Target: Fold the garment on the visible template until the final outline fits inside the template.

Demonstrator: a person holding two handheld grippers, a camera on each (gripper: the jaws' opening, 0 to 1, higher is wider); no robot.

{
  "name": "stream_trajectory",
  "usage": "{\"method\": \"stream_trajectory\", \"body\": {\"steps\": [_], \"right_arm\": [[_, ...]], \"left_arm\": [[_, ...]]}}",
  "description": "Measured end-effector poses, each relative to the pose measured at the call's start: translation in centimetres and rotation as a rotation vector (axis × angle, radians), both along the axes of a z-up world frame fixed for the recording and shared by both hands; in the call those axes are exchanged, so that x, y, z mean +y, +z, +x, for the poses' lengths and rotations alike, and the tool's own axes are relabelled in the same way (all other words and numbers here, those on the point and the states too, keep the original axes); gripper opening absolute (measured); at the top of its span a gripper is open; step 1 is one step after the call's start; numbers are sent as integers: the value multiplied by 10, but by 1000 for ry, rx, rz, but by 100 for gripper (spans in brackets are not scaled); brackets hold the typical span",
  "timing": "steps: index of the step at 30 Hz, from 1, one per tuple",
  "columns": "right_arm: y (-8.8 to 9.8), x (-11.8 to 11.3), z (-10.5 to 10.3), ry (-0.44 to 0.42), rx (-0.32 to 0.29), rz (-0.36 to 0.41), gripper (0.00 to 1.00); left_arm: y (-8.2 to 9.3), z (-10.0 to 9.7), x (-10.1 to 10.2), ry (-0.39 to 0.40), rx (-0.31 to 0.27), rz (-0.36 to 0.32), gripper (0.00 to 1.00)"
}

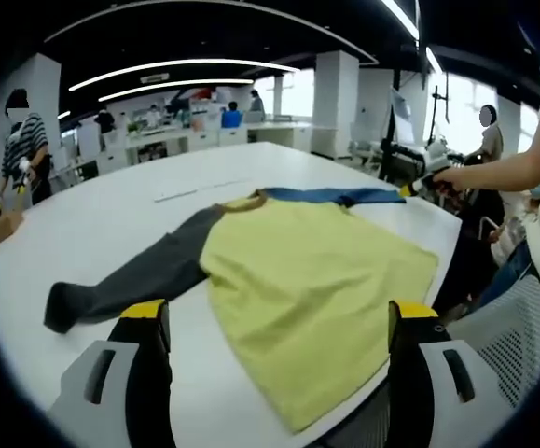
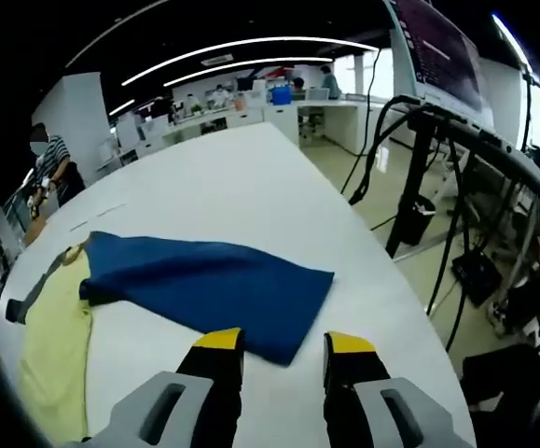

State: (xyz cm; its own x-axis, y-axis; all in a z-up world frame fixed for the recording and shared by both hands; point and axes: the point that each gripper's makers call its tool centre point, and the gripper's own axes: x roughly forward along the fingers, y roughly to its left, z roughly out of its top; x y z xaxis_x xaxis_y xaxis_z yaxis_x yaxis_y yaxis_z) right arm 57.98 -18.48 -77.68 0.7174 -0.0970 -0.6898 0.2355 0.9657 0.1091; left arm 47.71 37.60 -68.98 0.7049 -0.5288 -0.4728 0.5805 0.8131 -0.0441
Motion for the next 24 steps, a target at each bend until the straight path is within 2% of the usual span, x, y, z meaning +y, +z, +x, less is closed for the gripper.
{"method": "stream_trajectory", "body": {"steps": [5, 7, 13, 17, 24], "right_arm": [[-8, -3, -4, -27, 30, -25, 25], [-8, -4, -2, -29, 21, -36, 24], [-10, 0, -5, 4, 35, -95, 20], [-9, 5, -11, 3, 50, -106, 11], [-8, 1, -14, 3, 75, -94, 4]], "left_arm": [[-1, -2, 1, 1, 3, 6, 93], [-2, -4, 1, -5, 7, 10, 93], [-6, -7, 3, -7, 21, 17, 92], [-6, -7, 3, -11, 23, 21, 92], [-9, -9, 2, -31, 39, 52, 91]]}}
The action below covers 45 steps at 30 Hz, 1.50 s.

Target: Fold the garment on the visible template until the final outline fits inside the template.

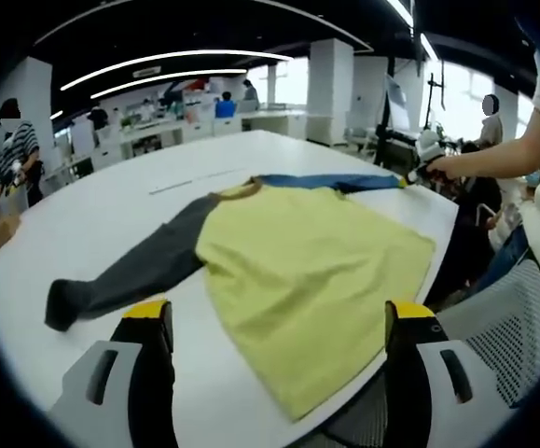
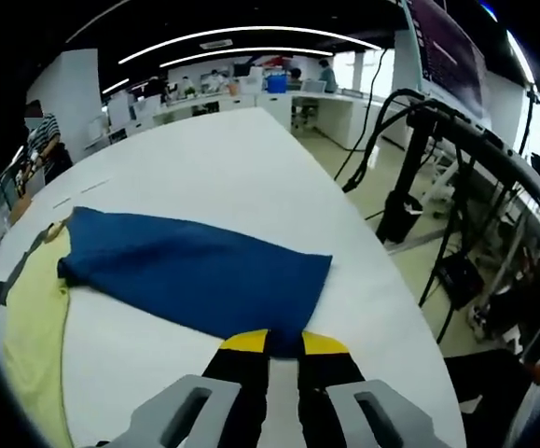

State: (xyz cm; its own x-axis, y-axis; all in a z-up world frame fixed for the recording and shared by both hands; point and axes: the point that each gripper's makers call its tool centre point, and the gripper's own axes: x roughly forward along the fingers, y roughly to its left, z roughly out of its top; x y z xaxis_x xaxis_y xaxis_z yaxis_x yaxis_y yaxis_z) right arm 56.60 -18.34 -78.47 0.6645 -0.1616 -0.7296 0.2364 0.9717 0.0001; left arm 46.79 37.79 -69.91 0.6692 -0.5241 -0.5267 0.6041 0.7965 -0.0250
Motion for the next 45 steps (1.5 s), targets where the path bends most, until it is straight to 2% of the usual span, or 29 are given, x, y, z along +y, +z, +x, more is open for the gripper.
{"method": "stream_trajectory", "body": {"steps": [10, 21, 29, 36, 45], "right_arm": [[1, 0, 1, 37, 23, 2, 0], [0, -7, 3, -6, 20, 75, 0], [14, -8, 9, -52, -37, 122, 0], [33, -2, 20, -31, -93, 126, 0], [58, 16, 36, 21, -161, 140, 0]], "left_arm": [[3, -1, -4, -9, -4, -13, 93], [7, 1, -2, -7, -20, -14, 98], [9, 0, -1, -13, -25, -11, 99], [9, 1, -5, -7, -18, -43, 99], [12, 1, -6, -15, -24, -40, 99]]}}
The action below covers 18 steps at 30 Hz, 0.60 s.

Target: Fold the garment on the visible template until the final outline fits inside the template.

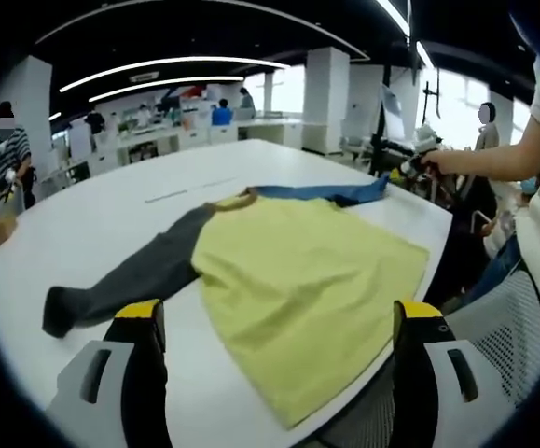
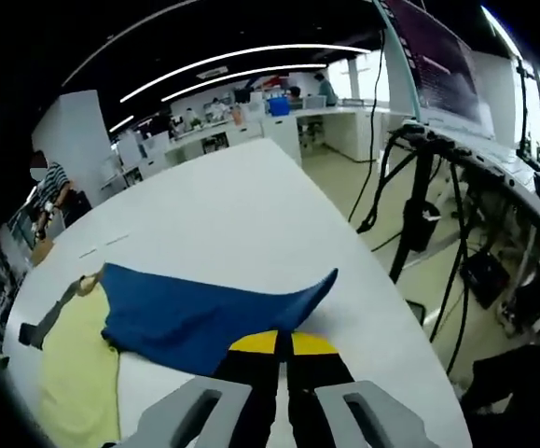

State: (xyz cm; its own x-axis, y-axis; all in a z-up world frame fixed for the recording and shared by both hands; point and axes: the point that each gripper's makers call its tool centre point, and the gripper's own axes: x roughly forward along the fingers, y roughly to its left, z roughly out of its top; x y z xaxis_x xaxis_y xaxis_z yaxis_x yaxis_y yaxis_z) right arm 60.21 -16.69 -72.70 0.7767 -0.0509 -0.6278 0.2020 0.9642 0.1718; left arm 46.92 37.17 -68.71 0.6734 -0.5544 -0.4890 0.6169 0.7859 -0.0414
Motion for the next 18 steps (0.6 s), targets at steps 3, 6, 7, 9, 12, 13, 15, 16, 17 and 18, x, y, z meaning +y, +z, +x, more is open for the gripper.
{"method": "stream_trajectory", "body": {"steps": [3, 6, 7, 9, 12, 13, 15, 16, 17, 18], "right_arm": [[6, 8, 6, 19, -16, 3, 0], [11, 16, 11, 38, -29, 8, 0], [12, 17, 13, 41, -33, 11, 0], [14, 24, 17, 54, -43, 18, 0], [16, 34, 22, 77, -48, 22, 0], [17, 37, 24, 82, -51, 26, 0], [19, 45, 28, 94, -57, 40, 0], [20, 49, 30, 103, -58, 43, 0], [21, 52, 31, 108, -59, 46, 0], [22, 57, 33, 118, -62, 50, 0]], "left_arm": [[2, 0, 0, 4, -1, -11, 99], [4, 0, -1, 4, -5, -16, 99], [4, 0, 0, 3, -7, -15, 99], [5, 0, 0, 2, -7, -14, 99], [5, 0, 0, 0, -9, -12, 99], [5, 0, 0, -1, -11, -8, 99], [5, -1, 1, -5, -14, -1, 99], [5, -1, 1, -6, -14, 1, 99], [5, -1, 1, -6, -14, 0, 99], [5, -1, 1, -5, -16, 0, 99]]}}
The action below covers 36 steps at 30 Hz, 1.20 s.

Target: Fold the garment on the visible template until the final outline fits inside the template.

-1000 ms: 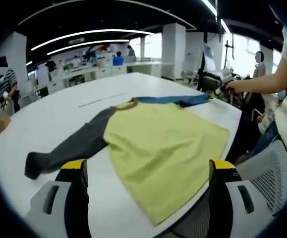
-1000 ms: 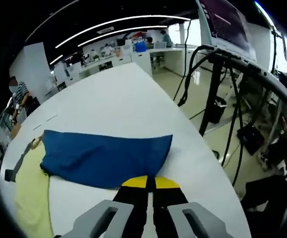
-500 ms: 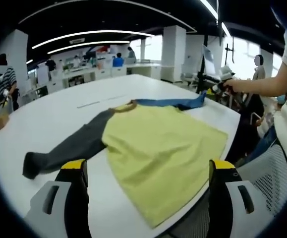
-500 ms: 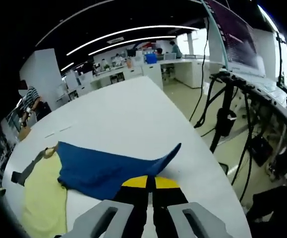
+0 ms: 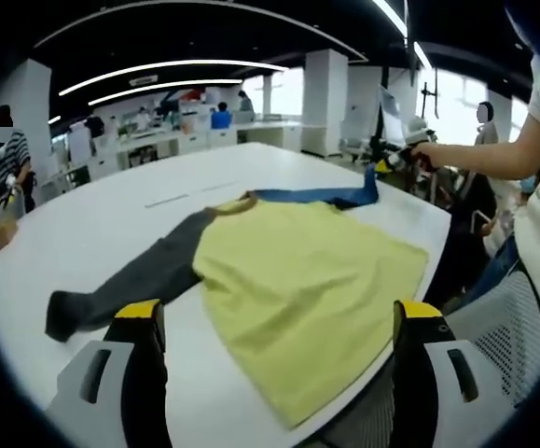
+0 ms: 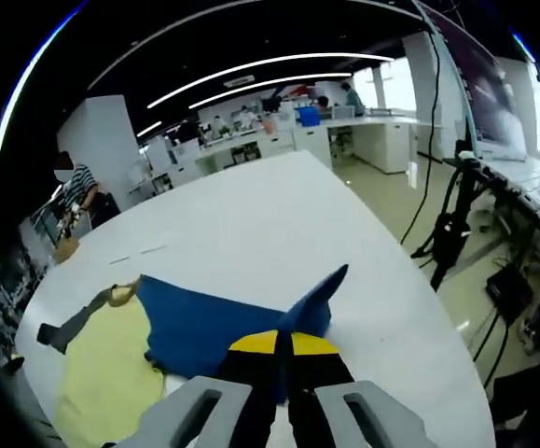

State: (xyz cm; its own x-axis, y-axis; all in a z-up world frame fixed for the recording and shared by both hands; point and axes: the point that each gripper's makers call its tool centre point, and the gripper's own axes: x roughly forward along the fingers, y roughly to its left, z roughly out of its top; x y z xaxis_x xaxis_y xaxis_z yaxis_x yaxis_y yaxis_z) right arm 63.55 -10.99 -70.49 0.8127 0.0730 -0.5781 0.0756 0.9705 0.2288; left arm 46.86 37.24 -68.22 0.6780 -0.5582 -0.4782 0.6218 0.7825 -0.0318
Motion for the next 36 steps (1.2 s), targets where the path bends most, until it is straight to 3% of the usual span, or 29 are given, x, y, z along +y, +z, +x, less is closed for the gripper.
{"method": "stream_trajectory", "body": {"steps": [14, 28, 36], "right_arm": [[4, 49, 21, 84, 12, -4, 0], [3, 112, 39, 167, 29, 5, 0], [-2, 149, 48, 206, 47, 52, 0]], "left_arm": [[1, 3, 2, 6, -4, -8, 97], [0, 5, 1, -8, -9, -13, 97], [0, 6, 0, -10, -10, -14, 96]]}}
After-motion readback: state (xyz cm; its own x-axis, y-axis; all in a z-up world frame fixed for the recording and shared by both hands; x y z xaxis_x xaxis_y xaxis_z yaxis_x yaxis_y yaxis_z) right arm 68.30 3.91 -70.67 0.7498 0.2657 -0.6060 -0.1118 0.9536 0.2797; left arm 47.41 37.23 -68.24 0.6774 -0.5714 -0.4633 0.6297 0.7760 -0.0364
